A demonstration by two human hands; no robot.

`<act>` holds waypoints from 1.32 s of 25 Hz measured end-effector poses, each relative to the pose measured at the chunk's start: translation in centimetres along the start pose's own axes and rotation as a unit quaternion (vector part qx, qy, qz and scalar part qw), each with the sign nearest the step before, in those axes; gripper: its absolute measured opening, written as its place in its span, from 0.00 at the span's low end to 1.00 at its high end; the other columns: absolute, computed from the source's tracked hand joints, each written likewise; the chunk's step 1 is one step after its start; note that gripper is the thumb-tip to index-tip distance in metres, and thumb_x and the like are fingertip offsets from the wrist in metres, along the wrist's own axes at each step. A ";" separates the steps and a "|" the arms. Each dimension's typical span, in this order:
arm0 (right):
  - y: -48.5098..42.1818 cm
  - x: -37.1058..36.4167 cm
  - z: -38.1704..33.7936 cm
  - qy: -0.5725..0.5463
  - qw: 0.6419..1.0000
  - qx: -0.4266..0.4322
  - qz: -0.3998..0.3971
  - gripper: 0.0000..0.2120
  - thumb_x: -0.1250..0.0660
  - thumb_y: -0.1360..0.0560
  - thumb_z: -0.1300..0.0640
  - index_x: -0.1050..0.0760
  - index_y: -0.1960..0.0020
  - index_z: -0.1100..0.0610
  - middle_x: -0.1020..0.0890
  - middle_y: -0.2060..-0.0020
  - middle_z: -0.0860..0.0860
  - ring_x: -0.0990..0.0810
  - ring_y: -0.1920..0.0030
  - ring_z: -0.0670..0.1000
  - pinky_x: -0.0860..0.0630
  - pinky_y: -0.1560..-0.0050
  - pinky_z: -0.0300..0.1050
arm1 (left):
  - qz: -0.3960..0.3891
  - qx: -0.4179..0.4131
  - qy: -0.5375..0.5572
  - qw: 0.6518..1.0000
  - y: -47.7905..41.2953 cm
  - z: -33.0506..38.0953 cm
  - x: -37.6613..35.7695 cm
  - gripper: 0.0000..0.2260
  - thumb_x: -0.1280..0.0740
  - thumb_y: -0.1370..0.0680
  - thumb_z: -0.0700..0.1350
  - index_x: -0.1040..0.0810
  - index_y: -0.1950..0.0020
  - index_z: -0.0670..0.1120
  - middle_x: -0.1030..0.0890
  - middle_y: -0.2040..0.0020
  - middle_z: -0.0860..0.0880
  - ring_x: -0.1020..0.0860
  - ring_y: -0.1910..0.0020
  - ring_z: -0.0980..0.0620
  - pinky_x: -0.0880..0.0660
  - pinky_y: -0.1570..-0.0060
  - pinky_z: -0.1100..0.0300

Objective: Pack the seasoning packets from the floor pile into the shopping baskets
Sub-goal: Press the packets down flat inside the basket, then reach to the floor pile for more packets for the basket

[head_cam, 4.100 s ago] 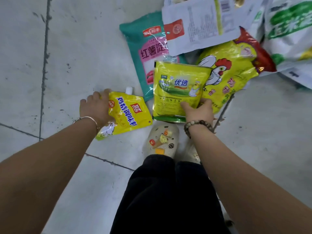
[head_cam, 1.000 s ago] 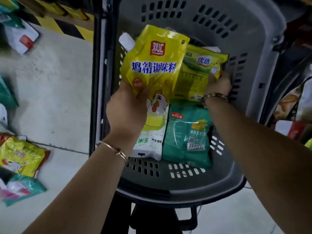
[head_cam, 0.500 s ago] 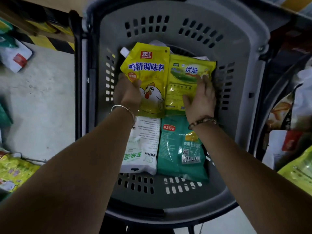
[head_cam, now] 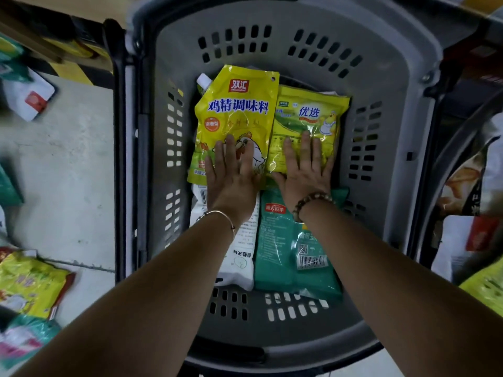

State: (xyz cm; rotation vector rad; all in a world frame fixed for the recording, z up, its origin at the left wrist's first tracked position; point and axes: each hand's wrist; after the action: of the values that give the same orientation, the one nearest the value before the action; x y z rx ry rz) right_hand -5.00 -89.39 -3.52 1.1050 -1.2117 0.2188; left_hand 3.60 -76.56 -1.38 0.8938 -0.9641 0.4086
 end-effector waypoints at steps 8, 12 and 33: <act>-0.2 3.0 -1.3 -0.019 0.995 -0.033 -0.087 0.39 0.43 0.23 0.42 0.68 0.26 0.45 0.68 0.26 0.52 0.65 0.26 0.56 0.64 0.30 0.62 | -0.050 -0.001 0.073 0.996 0.5 0.4 3.7 0.31 0.42 0.21 0.44 0.55 0.22 0.48 0.61 0.22 0.42 0.55 0.23 0.41 0.52 0.27 0.46; 2.2 7.4 -5.7 -0.125 0.990 -0.029 0.054 0.33 0.41 0.22 0.49 0.55 0.24 0.50 0.52 0.24 0.54 0.52 0.24 0.54 0.56 0.28 0.57 | 0.072 -0.035 0.270 0.959 4.1 -0.7 9.7 0.25 0.39 0.22 0.39 0.39 0.25 0.46 0.47 0.22 0.45 0.36 0.29 0.43 0.27 0.43 0.50; 17.7 6.2 -54.7 -0.057 0.958 0.261 -0.099 0.26 0.40 0.22 0.56 0.43 0.26 0.54 0.34 0.29 0.55 0.33 0.32 0.54 0.35 0.33 0.47 | 0.203 0.373 0.401 0.812 28.6 -47.1 16.2 0.21 0.36 0.23 0.42 0.33 0.30 0.48 0.28 0.35 0.49 0.25 0.41 0.47 0.26 0.46 0.48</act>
State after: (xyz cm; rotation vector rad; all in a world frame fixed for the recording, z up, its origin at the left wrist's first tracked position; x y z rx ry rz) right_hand 20.48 -40.95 15.05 1.7107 -1.1634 0.3366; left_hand 18.41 -23.00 13.25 1.0536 -0.1487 1.4785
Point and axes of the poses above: each hand's wrist, its own y-axis away from the middle knuckle, its own x-axis out of the back of the hand, z = x × y
